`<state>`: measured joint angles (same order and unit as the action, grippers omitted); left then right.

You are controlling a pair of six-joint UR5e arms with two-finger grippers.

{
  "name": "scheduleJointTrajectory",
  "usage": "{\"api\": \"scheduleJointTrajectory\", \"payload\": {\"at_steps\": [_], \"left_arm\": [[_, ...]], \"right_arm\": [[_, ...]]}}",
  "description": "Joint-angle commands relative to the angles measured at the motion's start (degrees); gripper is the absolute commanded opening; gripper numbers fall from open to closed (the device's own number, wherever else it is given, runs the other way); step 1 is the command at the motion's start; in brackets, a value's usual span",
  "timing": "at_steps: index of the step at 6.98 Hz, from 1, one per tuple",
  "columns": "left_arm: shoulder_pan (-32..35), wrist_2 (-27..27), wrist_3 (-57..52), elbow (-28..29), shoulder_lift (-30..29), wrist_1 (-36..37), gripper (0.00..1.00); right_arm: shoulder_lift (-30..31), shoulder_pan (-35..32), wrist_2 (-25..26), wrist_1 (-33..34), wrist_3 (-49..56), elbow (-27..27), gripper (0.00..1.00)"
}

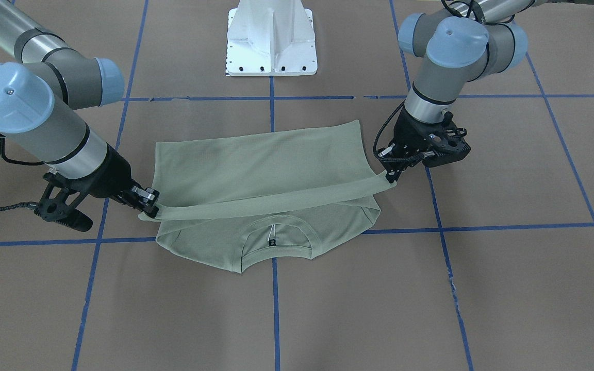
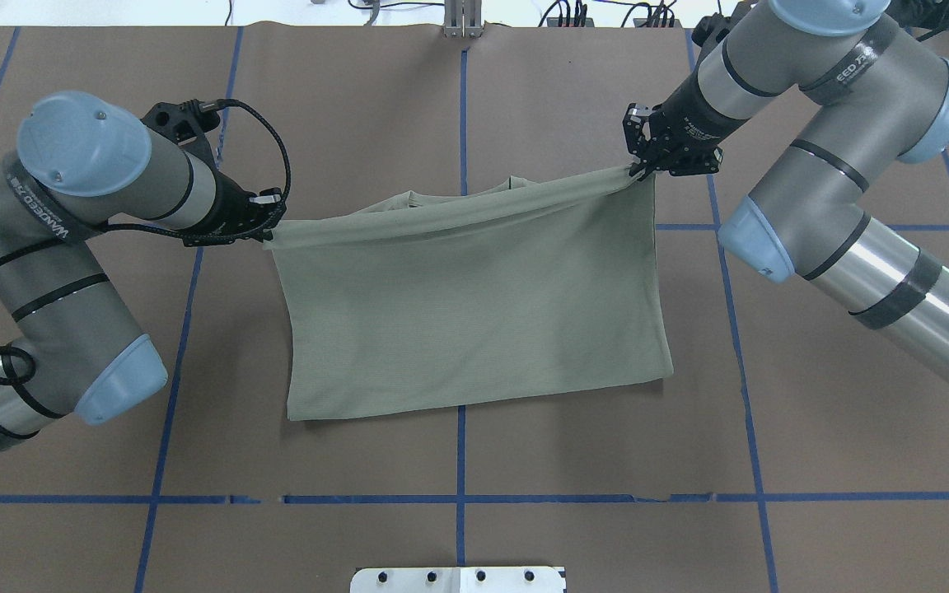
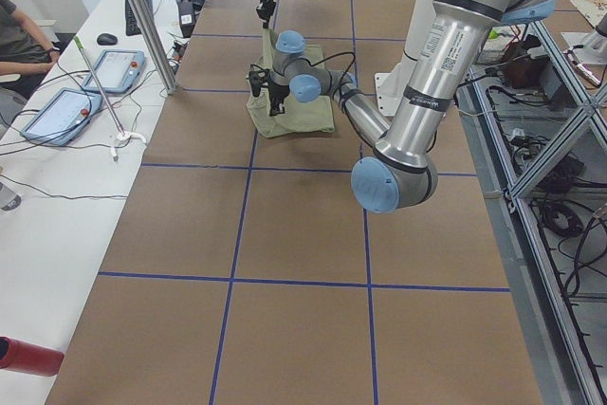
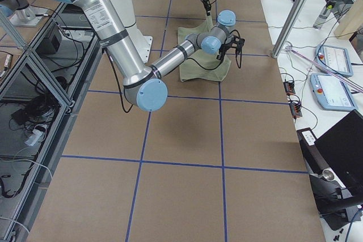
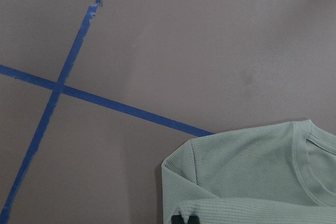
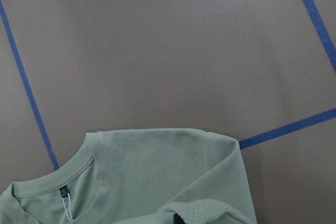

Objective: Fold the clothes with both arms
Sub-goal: 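Lay the hem over the collar and open both grippers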

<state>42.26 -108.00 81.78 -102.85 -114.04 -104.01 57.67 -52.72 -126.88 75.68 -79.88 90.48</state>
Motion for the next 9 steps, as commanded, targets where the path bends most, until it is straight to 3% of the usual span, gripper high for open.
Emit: {"api": "scheduleJointTrajectory", "payload": {"at_steps": [1,2,3,5,6,7,8,9], "left_arm": [[0.01,0.07,1.01,2.99,-1.44,-1.90,0.00],[-0.25,0.07,3.62,4.57,-3.54,-1.81,0.00],[-0.34,0.15,4.69,7.29,-6.09,-1.81,0.00],[-0.08,1.29,4.70,7.31,-5.85,-1.72,0.00],[0.01,2.43,4.79,7.31,-5.76,-1.37,0.00],[0.62,2.44,4.70,7.31,-5.76,-1.37,0.30],[1.67,2.35,2.96,7.23,-5.76,-1.20,0.84],[1.77,2.18,2.25,6.88,-5.76,-1.11,0.99]], "right_arm": [[-1.50,0.16,0.32,-0.53,0.08,-3.45,0.00],[-1.68,0.42,0.58,-4.80,-0.01,-5.82,0.00],[-1.77,0.77,0.58,-6.15,-0.10,-6.62,0.00],[-1.77,1.91,0.58,-6.43,-0.01,-6.55,0.00],[-1.77,1.92,0.58,-6.43,-0.01,-6.63,0.28],[-1.51,1.92,0.84,-7.73,-0.10,-6.63,0.99],[-1.07,1.74,0.84,-8.96,0.16,-6.63,1.00],[-1.07,1.57,0.76,-9.15,1.38,-6.63,1.00]]}}
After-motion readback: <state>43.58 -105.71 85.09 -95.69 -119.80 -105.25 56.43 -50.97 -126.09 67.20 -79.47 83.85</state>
